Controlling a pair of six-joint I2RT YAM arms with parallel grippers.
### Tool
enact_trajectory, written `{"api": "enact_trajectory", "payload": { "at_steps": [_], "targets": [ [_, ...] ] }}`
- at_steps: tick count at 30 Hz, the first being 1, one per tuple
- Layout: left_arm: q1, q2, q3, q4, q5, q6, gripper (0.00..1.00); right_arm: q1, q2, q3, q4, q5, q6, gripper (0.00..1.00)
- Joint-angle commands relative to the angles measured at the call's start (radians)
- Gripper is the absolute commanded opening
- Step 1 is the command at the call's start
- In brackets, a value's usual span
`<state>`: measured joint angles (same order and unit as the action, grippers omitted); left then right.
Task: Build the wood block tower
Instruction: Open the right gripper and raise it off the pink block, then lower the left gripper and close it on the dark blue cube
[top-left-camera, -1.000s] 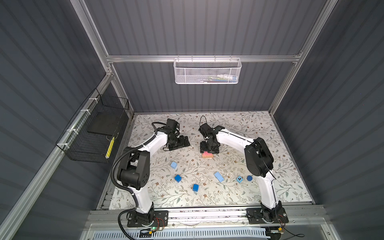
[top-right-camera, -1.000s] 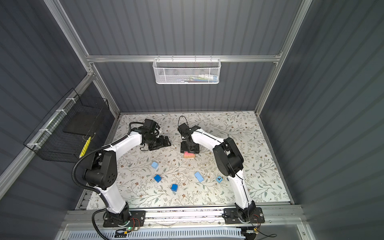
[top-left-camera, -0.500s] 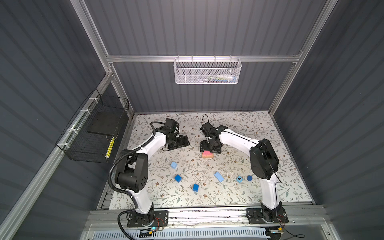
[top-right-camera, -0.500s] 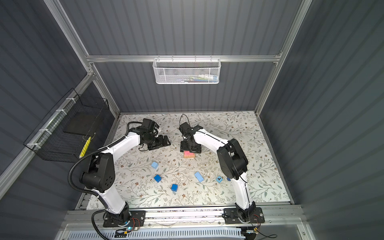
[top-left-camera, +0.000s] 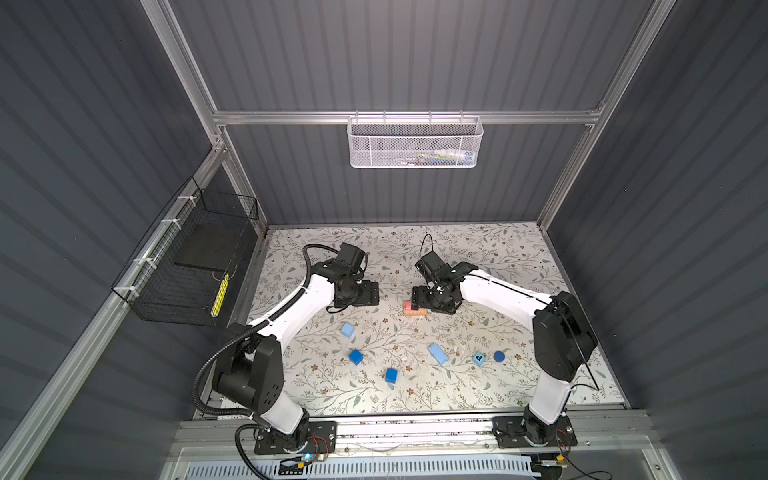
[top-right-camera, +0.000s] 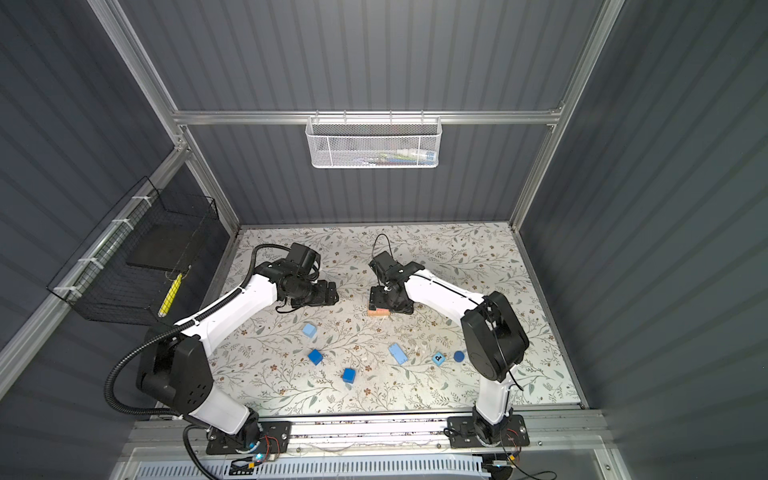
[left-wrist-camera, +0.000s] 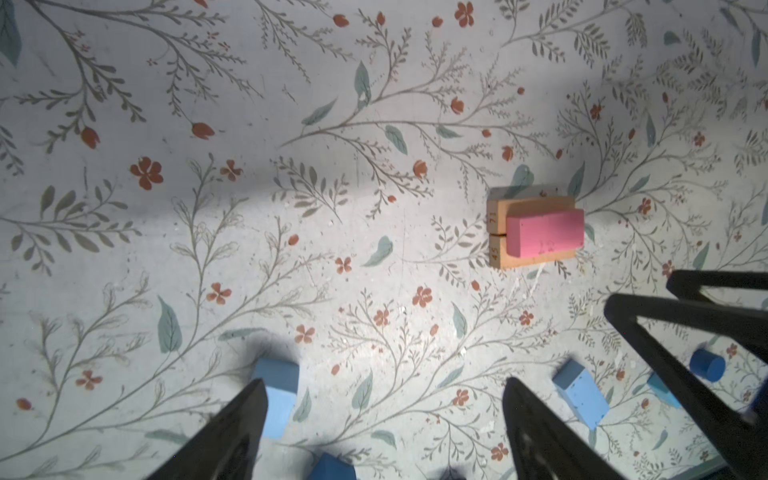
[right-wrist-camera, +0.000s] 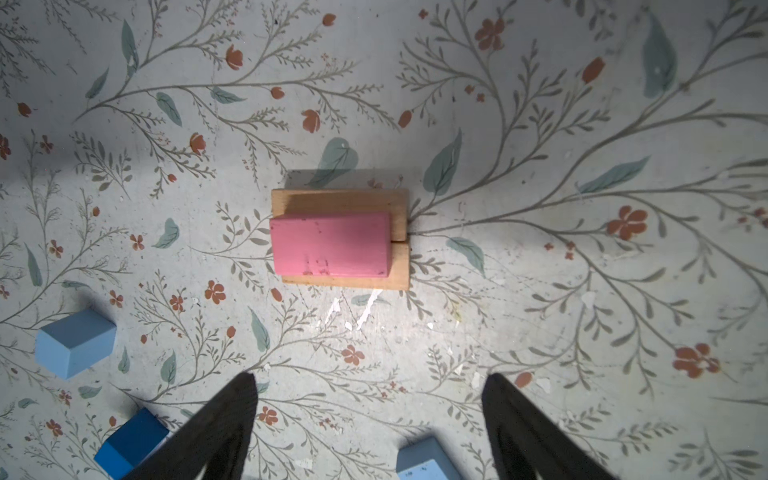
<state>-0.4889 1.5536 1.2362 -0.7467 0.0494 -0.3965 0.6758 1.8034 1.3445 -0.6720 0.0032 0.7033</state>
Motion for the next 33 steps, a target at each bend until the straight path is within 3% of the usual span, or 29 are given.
{"api": "enact_trajectory", "payload": {
  "at_steps": [1,13,22,28,33],
  "targets": [
    [-0.03,-0.073,-0.05,-0.119,-0.075,-0.057,0.87,0.004,-0.062,-0.052,0.057,0.013,0.009,0.86],
    [-0.146,-0.253,-0.201,-0.238,-0.135,-0.22,0.85,0.007,-0.179,-0.22,0.162,0.009,-0.001,0.86],
    [-0.206,-0.21,-0.265,-0.287,-0.146,-0.34,0.85,0.01,-0.214,-0.291,0.203,0.011,0.019,0.86],
    [-0.213,-0.151,-0.322,-0.15,-0.067,-0.432,0.85,0.01,-0.219,-0.312,0.206,0.016,0.018,0.86],
    [-0.214,-0.119,-0.328,-0.101,-0.083,-0.492,0.85,0.01,-0.24,-0.328,0.203,0.032,0.019,0.86]
  ]
}}
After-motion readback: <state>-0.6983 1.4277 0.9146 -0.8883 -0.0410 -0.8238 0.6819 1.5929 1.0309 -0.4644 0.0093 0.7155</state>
